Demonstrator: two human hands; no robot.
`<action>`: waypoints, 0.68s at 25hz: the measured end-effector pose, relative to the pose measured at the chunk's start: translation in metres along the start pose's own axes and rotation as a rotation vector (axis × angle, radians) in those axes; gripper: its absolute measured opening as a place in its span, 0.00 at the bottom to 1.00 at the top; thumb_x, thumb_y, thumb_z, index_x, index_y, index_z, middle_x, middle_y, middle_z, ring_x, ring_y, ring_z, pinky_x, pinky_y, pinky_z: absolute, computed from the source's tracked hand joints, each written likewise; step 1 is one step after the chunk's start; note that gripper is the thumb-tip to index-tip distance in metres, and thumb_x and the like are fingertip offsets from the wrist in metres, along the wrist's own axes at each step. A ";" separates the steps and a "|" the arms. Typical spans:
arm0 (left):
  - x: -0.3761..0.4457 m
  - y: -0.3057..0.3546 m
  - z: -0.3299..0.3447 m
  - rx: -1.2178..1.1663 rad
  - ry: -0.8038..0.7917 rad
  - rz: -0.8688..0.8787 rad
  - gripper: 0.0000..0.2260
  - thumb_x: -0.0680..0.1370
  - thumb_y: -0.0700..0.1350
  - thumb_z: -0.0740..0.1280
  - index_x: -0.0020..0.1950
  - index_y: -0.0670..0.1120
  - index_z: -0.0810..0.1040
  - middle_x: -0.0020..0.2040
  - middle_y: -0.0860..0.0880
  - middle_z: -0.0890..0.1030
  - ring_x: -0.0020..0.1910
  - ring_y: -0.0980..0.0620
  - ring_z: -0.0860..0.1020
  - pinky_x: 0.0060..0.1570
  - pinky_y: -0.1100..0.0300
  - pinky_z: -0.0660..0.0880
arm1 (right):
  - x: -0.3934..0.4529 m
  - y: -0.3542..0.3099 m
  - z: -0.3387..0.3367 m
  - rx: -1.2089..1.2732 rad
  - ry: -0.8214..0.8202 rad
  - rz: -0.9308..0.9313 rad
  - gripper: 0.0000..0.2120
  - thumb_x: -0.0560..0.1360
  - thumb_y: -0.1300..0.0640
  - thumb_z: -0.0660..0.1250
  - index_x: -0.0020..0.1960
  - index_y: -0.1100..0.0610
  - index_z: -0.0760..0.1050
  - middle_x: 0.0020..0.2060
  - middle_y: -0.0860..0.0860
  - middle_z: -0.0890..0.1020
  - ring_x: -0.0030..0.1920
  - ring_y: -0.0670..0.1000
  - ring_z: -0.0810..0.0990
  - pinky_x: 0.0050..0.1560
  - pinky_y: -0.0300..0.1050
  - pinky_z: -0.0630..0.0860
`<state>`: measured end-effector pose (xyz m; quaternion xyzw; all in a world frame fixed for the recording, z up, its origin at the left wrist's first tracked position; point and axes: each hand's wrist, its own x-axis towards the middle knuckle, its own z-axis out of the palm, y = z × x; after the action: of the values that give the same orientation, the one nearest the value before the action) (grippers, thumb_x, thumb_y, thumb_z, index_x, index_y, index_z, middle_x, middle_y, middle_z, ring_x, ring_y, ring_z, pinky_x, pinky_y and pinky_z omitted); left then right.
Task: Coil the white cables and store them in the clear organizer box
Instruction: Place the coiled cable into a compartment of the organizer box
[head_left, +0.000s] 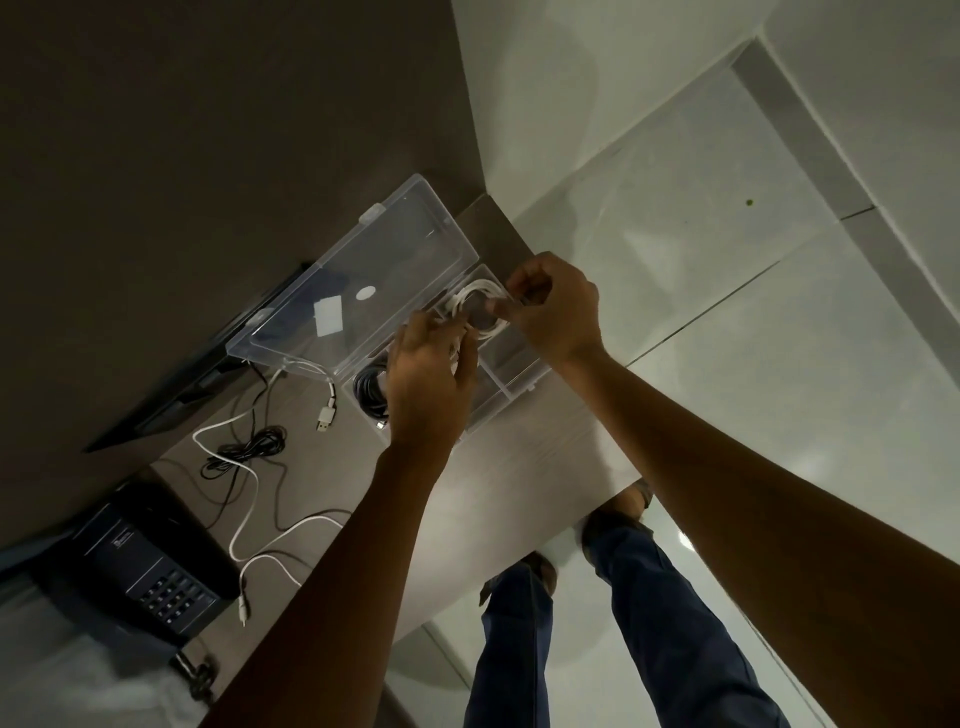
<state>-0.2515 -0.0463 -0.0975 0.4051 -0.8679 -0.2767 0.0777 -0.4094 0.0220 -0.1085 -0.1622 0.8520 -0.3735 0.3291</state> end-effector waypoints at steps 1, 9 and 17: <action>-0.003 0.000 0.000 -0.038 0.024 -0.001 0.09 0.84 0.41 0.73 0.60 0.37 0.87 0.56 0.35 0.85 0.53 0.36 0.86 0.53 0.36 0.85 | -0.003 0.002 -0.003 0.021 -0.008 -0.002 0.18 0.74 0.49 0.82 0.56 0.59 0.83 0.48 0.51 0.88 0.42 0.47 0.83 0.46 0.30 0.79; -0.017 -0.004 -0.011 -0.060 0.076 0.021 0.07 0.83 0.40 0.74 0.58 0.37 0.87 0.56 0.36 0.84 0.54 0.38 0.84 0.51 0.42 0.86 | -0.032 0.007 -0.023 0.117 0.021 -0.061 0.24 0.72 0.50 0.84 0.62 0.59 0.80 0.52 0.53 0.88 0.41 0.44 0.83 0.43 0.25 0.79; -0.136 -0.018 -0.059 -0.028 0.065 -0.299 0.06 0.83 0.45 0.73 0.57 0.43 0.86 0.51 0.47 0.81 0.47 0.49 0.80 0.44 0.57 0.80 | -0.104 -0.033 -0.008 0.078 -0.163 -0.460 0.14 0.78 0.60 0.79 0.60 0.61 0.79 0.50 0.49 0.83 0.43 0.41 0.81 0.42 0.31 0.79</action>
<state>-0.1293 0.0212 -0.0460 0.5373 -0.7911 -0.2839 0.0691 -0.3380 0.0585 -0.0338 -0.3687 0.7482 -0.4568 0.3091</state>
